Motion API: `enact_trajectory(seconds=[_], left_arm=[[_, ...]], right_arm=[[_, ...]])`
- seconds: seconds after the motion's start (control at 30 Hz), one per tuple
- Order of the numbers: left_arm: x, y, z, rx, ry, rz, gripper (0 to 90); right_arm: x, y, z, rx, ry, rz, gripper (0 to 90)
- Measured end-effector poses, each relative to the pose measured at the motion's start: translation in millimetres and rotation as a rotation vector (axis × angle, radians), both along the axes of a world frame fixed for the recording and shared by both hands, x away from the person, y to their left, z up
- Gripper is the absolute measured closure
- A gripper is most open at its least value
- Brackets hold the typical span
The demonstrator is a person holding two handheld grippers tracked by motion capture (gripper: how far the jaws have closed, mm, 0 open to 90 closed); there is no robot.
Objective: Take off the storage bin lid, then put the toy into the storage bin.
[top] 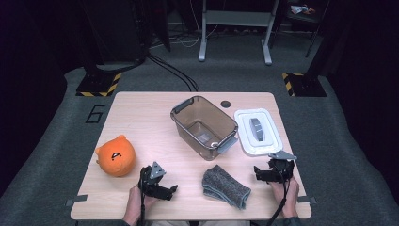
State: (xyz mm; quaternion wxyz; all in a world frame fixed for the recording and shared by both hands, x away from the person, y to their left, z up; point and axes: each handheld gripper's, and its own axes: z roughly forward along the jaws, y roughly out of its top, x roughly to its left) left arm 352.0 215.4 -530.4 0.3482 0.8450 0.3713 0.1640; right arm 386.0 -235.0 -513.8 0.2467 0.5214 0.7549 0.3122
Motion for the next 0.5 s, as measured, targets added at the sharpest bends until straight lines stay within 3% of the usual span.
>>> enact_trajectory(seconds=[0.27,0.5], left_arm=[[-1.5,-0.6,1.1,-0.008,-0.013,0.007,0.0],[-5.9,4.9,17.9,-0.016,-0.028,-0.005,0.0]], right_arm=[[-6.3,-4.9,-7.7,0.002,-0.007,-0.014,0.0],[-5.9,-4.8,-13.6,-0.012,0.011,-0.005,0.0]])
